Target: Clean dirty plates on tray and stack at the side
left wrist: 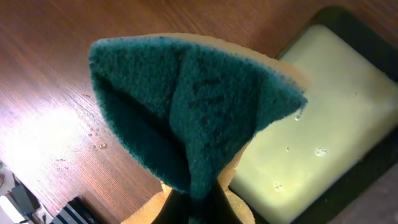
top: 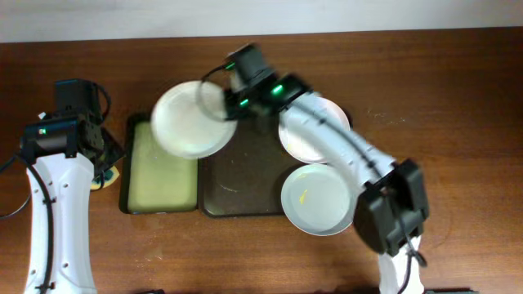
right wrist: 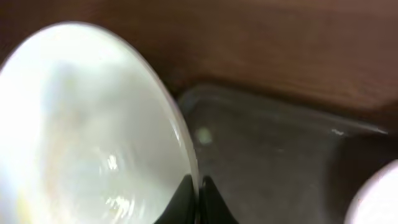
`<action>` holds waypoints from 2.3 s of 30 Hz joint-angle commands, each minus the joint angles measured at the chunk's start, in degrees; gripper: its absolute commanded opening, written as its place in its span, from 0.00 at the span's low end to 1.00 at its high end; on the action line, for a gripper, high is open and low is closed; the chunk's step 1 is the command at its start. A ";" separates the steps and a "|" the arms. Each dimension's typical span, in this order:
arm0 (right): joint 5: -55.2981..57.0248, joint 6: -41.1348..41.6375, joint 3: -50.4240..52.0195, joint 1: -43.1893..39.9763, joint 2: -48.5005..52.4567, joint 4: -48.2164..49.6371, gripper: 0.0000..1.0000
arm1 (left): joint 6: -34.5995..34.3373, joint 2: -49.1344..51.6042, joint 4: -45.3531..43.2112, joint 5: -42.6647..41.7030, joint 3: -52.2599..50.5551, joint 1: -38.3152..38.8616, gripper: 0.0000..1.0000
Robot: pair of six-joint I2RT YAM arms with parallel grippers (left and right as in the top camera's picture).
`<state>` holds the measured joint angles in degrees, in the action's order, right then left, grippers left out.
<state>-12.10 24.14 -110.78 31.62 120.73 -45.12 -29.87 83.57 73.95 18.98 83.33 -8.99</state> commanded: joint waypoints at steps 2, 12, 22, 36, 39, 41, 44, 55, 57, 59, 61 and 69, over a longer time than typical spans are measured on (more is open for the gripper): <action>-11.91 1.22 -0.35 -19.82 -0.39 -10.12 0.04 | -0.94 -0.44 -0.17 -1.68 0.00 -0.28 0.00; 8.02 -4.42 6.05 -54.95 -0.39 -27.04 0.04 | 0.17 -0.22 -2.10 -5.95 0.00 2.36 0.00; -4.39 -17.99 6.69 -54.34 -0.46 -27.65 0.72 | 0.17 -0.22 -3.26 -6.25 0.00 2.43 0.00; 6.75 -14.03 12.83 -28.33 -0.44 -25.81 0.52 | 2.56 -0.22 -2.71 -6.19 0.00 5.64 0.00; 5.27 -11.15 19.26 -26.93 -0.42 -17.88 0.44 | 2.56 -0.22 -2.54 -6.21 0.00 5.64 0.00; 0.42 -11.17 23.34 -26.69 -0.42 -10.78 0.38 | 2.54 -0.22 -2.54 -6.21 0.00 5.64 0.00; -4.35 -9.88 25.42 -26.71 -0.46 -4.31 0.08 | 2.54 -0.22 -2.56 -6.34 0.00 5.64 0.00; -5.64 -16.59 22.27 -12.92 -0.44 -3.85 0.04 | 7.52 -0.22 -3.43 -11.87 0.00 5.64 0.00; 1.95 -15.19 22.27 -9.73 -0.44 -3.96 0.06 | 10.84 -0.22 -4.15 -15.13 0.00 5.64 0.00; 3.10 -14.16 22.27 -8.24 -0.44 -3.50 0.20 | 14.29 -0.11 -5.95 -20.02 0.00 5.95 0.00; 2.91 -12.79 22.27 -7.63 -0.44 -3.23 0.57 | 15.23 0.57 -7.96 -22.49 0.00 8.04 0.00; -17.66 -11.67 21.22 -16.72 -1.86 -6.69 0.20 | 15.21 13.64 -18.51 -31.36 0.00 24.00 0.00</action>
<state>-25.21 13.30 -88.36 16.99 120.81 -50.35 -15.73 94.04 58.26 -5.87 83.22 12.29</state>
